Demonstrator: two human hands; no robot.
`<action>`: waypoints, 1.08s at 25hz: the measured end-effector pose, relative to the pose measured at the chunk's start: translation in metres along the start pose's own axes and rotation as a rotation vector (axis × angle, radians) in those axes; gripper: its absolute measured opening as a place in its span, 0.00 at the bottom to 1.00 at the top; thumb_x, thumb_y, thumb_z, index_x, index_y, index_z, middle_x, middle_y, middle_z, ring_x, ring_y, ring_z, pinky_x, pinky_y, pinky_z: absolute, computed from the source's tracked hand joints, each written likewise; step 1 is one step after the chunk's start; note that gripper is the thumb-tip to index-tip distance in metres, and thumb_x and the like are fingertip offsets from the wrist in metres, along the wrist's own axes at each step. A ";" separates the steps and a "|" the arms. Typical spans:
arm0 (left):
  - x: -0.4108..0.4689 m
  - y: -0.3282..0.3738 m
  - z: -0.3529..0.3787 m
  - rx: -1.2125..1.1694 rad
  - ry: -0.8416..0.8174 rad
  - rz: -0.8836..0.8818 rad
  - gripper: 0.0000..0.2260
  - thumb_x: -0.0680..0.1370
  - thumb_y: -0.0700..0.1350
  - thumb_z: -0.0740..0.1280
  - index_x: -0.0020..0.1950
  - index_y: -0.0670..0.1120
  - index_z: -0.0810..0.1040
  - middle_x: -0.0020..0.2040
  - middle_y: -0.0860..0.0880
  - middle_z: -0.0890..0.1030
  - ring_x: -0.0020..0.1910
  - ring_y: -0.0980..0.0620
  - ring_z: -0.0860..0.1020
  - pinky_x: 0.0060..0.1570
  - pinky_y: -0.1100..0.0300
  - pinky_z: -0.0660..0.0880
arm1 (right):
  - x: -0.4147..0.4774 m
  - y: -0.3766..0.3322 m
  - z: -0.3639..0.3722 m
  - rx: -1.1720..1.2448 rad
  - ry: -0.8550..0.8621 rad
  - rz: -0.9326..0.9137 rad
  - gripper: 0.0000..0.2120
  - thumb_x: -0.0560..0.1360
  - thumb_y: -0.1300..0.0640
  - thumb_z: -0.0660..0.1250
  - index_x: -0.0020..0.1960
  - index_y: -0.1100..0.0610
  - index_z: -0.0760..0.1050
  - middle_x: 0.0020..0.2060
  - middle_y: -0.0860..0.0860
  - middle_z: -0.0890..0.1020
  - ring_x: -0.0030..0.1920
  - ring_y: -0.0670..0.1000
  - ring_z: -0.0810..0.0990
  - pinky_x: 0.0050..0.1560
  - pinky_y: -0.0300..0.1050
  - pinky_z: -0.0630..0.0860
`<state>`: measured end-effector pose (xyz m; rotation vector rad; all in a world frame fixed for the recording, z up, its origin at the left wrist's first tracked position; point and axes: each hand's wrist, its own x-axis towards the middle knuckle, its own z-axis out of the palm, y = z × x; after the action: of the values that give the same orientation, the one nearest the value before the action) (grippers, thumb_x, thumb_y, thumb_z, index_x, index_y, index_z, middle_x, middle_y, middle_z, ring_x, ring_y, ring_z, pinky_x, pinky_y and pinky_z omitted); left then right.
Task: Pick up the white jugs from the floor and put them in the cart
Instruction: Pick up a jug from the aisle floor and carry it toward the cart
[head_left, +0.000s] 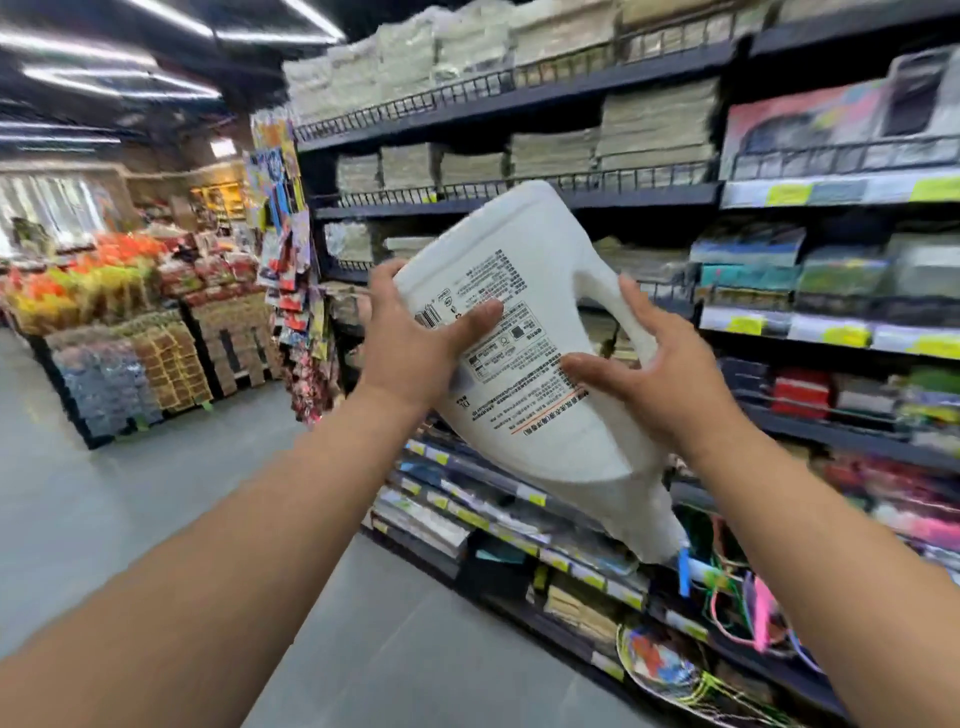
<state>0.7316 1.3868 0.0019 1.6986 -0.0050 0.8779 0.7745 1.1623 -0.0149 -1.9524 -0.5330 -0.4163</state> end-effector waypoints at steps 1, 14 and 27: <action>0.006 0.017 0.012 -0.030 -0.013 0.026 0.42 0.56 0.60 0.82 0.63 0.56 0.63 0.58 0.49 0.78 0.56 0.51 0.80 0.55 0.47 0.80 | 0.002 -0.010 -0.023 -0.032 0.028 -0.025 0.58 0.49 0.22 0.69 0.75 0.37 0.57 0.69 0.49 0.71 0.67 0.49 0.70 0.67 0.52 0.68; 0.026 0.137 0.149 -0.580 -0.474 0.182 0.41 0.53 0.62 0.83 0.60 0.60 0.66 0.64 0.42 0.74 0.57 0.43 0.81 0.44 0.45 0.83 | -0.050 -0.098 -0.195 -0.378 0.518 -0.016 0.52 0.51 0.24 0.72 0.72 0.30 0.56 0.60 0.45 0.75 0.57 0.52 0.78 0.59 0.53 0.76; -0.080 0.194 0.291 -0.888 -0.956 0.214 0.41 0.56 0.62 0.81 0.62 0.58 0.63 0.64 0.42 0.74 0.58 0.45 0.80 0.51 0.44 0.81 | -0.189 -0.121 -0.258 -0.758 0.980 0.270 0.53 0.52 0.23 0.68 0.74 0.33 0.56 0.55 0.45 0.72 0.51 0.49 0.76 0.50 0.45 0.73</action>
<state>0.7475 1.0440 0.1050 1.1097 -1.0720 0.0669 0.5362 0.9393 0.0873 -2.1365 0.5986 -1.4298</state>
